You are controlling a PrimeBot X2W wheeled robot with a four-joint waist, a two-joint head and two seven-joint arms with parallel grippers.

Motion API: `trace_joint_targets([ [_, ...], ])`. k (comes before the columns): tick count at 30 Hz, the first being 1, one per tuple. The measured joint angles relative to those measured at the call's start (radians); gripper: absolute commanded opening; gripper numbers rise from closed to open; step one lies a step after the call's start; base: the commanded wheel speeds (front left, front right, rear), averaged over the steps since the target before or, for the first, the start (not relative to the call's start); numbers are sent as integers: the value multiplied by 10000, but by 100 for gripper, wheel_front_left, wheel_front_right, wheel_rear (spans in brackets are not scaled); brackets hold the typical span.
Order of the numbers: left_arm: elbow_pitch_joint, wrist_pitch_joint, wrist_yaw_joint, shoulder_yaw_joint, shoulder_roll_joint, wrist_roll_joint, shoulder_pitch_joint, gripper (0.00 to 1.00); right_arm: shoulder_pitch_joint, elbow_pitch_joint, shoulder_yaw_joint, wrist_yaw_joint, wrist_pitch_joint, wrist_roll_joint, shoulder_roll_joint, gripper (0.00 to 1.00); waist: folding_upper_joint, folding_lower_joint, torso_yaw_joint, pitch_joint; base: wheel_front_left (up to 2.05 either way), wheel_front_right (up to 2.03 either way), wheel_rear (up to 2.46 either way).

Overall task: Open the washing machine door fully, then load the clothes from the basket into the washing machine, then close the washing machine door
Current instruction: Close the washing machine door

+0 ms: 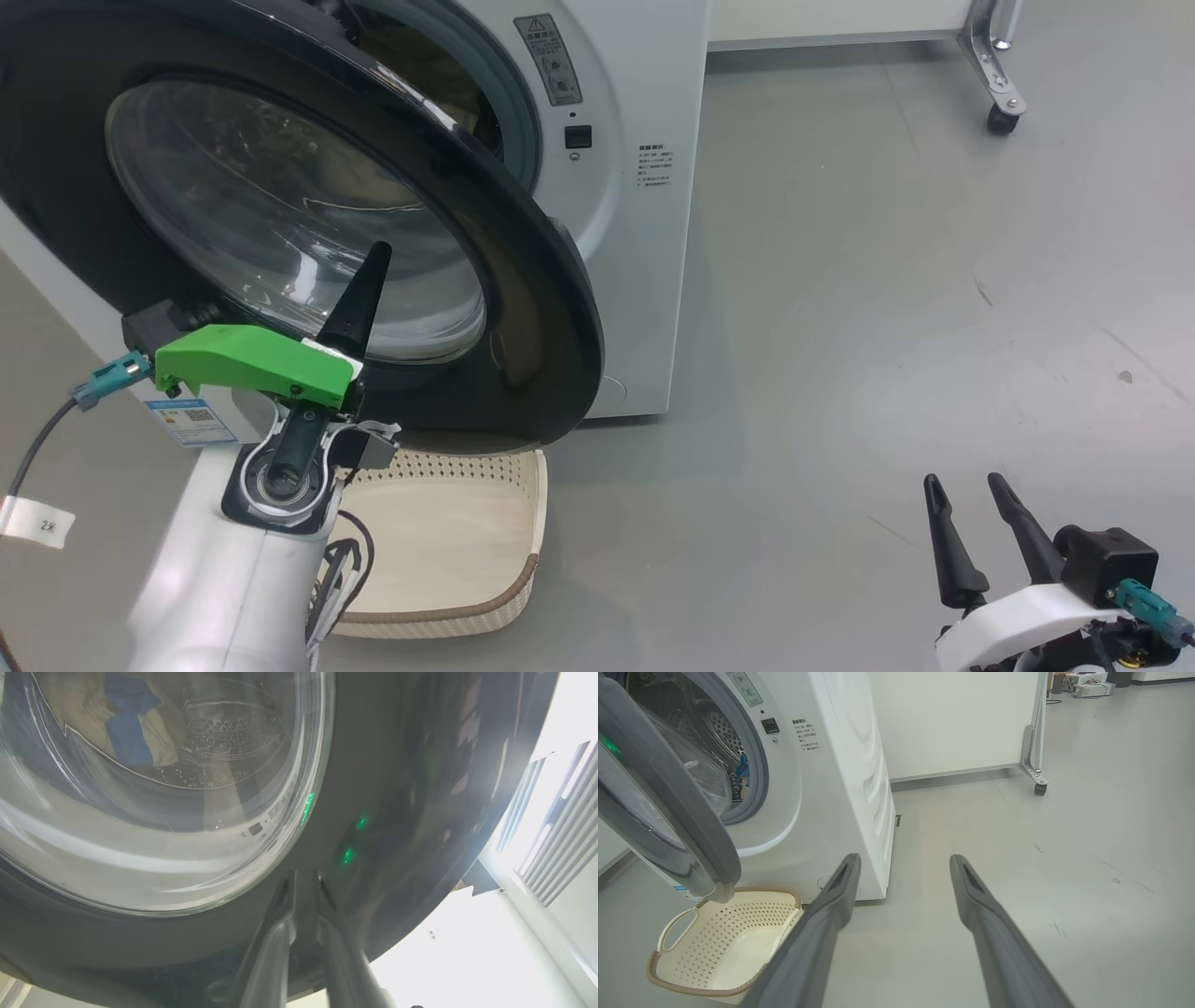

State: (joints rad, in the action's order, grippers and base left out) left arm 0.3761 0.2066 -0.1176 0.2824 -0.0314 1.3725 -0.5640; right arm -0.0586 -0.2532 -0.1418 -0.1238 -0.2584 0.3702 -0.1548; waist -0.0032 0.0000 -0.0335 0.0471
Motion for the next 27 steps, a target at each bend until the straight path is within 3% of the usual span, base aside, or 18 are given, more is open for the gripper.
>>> trace_joint_targets([
  [1,-77,-150,0,82,-81,-117,18,92,0,19,36,0,0,0,6,100,0,0,52,1,0,0,0],
  [2,-140,-307,-2,234,-209,-474,39,100,-2,33,67,0,0,0,8,100,0,0,102,4,0,0,0],
  [11,94,-2077,-40,1200,-1417,-3273,1046,100,-1,86,226,0,0,-21,8,100,0,0,440,-23,0,0,0],
  [19,587,-3463,-40,2094,-1638,-5149,1872,100,-24,153,470,0,0,-82,-27,100,0,0,742,-142,0,0,0],
  [27,838,-4462,182,2197,-1776,-6006,2405,100,-33,196,374,0,0,-134,-23,100,0,0,998,-285,0,0,0],
])
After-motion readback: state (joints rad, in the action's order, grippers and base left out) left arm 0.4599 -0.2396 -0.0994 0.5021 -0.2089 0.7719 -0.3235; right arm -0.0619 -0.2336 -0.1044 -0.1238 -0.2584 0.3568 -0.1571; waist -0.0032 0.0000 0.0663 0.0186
